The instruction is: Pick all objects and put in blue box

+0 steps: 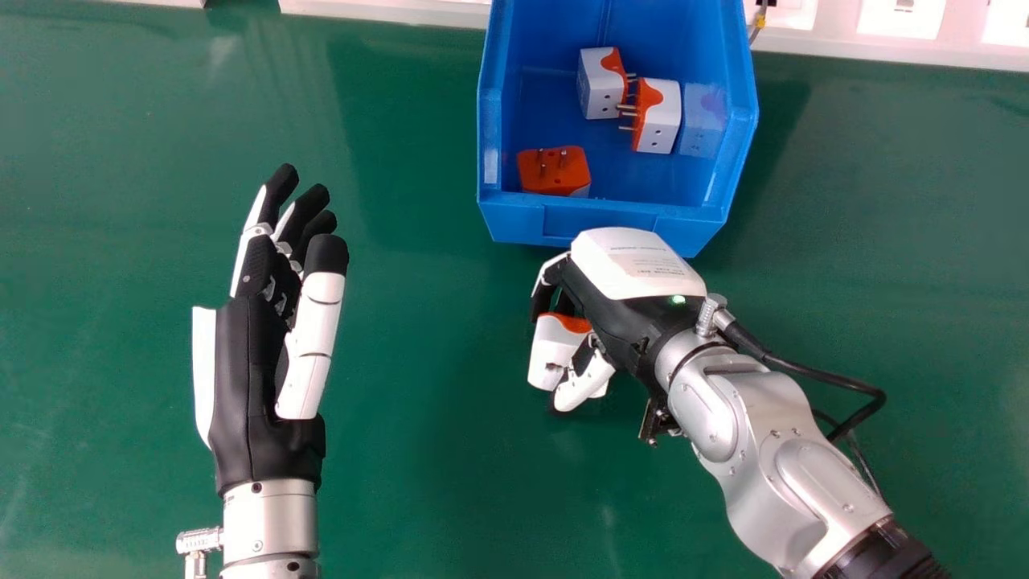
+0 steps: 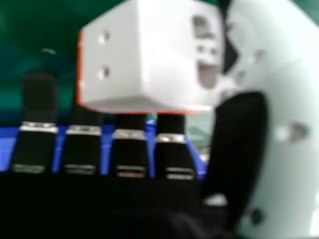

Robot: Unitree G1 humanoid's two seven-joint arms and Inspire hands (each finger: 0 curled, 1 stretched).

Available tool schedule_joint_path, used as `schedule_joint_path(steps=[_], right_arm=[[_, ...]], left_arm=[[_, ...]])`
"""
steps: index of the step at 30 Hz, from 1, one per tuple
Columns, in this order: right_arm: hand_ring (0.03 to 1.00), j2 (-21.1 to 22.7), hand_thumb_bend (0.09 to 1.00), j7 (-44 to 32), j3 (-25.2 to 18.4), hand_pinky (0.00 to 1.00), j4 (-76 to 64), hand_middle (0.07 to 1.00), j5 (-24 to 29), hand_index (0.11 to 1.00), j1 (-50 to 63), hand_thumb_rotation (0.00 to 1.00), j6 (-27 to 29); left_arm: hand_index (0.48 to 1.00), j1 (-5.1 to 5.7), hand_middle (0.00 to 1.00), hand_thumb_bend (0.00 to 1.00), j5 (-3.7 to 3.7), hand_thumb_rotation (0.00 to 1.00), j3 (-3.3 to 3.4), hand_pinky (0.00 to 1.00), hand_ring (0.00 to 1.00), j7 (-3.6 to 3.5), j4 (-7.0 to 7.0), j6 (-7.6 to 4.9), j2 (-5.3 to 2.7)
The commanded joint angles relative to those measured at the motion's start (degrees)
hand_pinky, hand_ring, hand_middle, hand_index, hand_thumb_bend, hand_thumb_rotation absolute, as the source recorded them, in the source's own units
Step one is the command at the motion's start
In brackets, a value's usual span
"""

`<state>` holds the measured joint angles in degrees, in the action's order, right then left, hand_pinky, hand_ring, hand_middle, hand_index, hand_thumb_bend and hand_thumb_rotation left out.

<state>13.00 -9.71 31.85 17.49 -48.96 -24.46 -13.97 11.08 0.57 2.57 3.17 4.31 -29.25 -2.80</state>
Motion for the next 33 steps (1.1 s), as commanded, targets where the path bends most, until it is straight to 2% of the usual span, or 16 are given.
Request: schedule_joint_path(steps=[1,5,12,13,28,33], right_arm=[[0.535,0.9,0.566,4.0,-1.1,0.40,-1.4,0.608,0.8,0.584,-0.3,0.05,3.4],[0.535,0.6,0.566,5.5,-2.2,0.40,-0.6,0.608,3.0,0.584,0.0,0.05,6.0],[0.561,0.3,0.548,5.2,-3.0,0.41,-1.2,0.633,5.0,0.566,0.2,0.04,6.4],[0.533,0.3,0.538,5.2,-3.1,0.39,-1.2,0.609,5.1,0.551,0.2,0.03,6.5],[0.491,0.6,0.522,6.2,-5.7,0.36,-6.5,0.571,7.6,0.542,1.6,0.02,7.5],[0.477,0.5,0.517,6.0,-6.2,0.35,-7.6,0.559,7.9,0.539,1.5,0.02,7.3]], left_arm=[[0.906,0.00,0.88,0.74,-0.01,0.78,-0.16,0.82,0.87,-0.14,-1.13,-0.46,-0.19],[0.906,-0.15,0.88,0.74,0.21,0.78,-0.14,0.82,0.87,-0.29,-1.00,-0.38,-0.15],[0.906,-0.37,0.88,0.74,0.30,0.78,-0.20,0.82,0.87,-0.45,-1.18,-0.13,-0.29],[0.906,-0.40,0.88,0.74,0.33,0.78,-0.20,0.82,0.87,-0.48,-1.16,-0.14,-0.30],[0.906,-1.02,0.88,0.74,0.26,0.78,-0.22,0.82,0.87,-0.62,-0.91,-0.19,-0.18],[0.906,-1.28,0.88,0.74,0.51,0.78,-0.04,0.82,0.87,-0.83,-0.71,-0.25,0.01]])
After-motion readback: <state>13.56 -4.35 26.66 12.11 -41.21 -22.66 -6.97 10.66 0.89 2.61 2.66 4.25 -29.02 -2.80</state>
